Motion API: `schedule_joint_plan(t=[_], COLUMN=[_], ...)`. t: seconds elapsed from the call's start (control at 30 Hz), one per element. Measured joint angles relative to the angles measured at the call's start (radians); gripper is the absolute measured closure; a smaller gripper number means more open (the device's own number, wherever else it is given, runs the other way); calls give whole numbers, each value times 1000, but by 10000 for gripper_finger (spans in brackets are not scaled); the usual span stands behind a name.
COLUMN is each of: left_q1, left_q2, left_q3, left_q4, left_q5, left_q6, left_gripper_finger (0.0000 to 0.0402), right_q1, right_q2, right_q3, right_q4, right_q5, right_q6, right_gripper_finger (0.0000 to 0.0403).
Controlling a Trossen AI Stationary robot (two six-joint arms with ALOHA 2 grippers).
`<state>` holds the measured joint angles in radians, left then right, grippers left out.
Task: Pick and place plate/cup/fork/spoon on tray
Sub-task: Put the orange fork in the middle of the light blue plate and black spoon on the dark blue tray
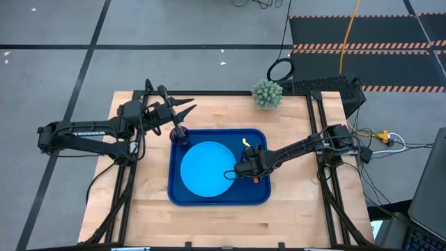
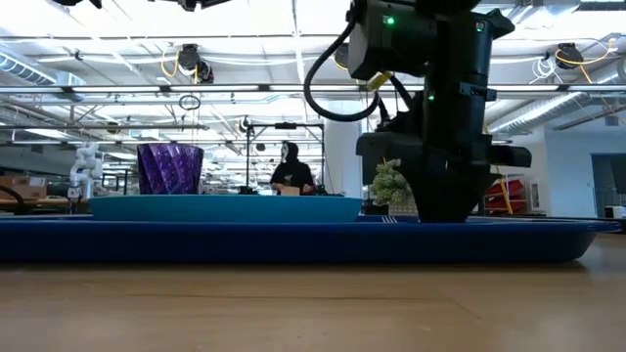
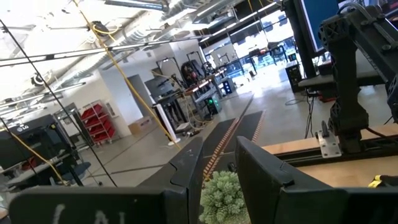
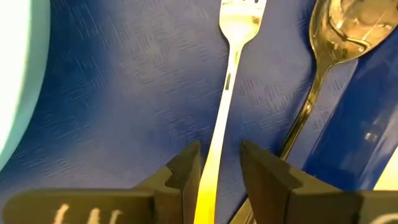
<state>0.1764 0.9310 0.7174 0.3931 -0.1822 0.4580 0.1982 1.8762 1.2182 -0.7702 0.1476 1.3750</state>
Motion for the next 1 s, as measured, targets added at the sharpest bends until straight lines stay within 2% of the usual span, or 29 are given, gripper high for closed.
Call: schedule_joint_plan(t=[0.67, 1.0], left_q1=[0, 0], left_q2=[0, 0], left_q3=[0, 0], left_q4=[0, 1], left_q5=[0, 0], left_q6=[10, 10], left_gripper_finger=[305, 305], right_q1=[0, 7], right_q2=[-23, -87], right_q3=[-6, -6], right_q4=[59, 61], right_q5=[-48, 10], right_q6=[28, 56], right_gripper_finger=[298, 298])
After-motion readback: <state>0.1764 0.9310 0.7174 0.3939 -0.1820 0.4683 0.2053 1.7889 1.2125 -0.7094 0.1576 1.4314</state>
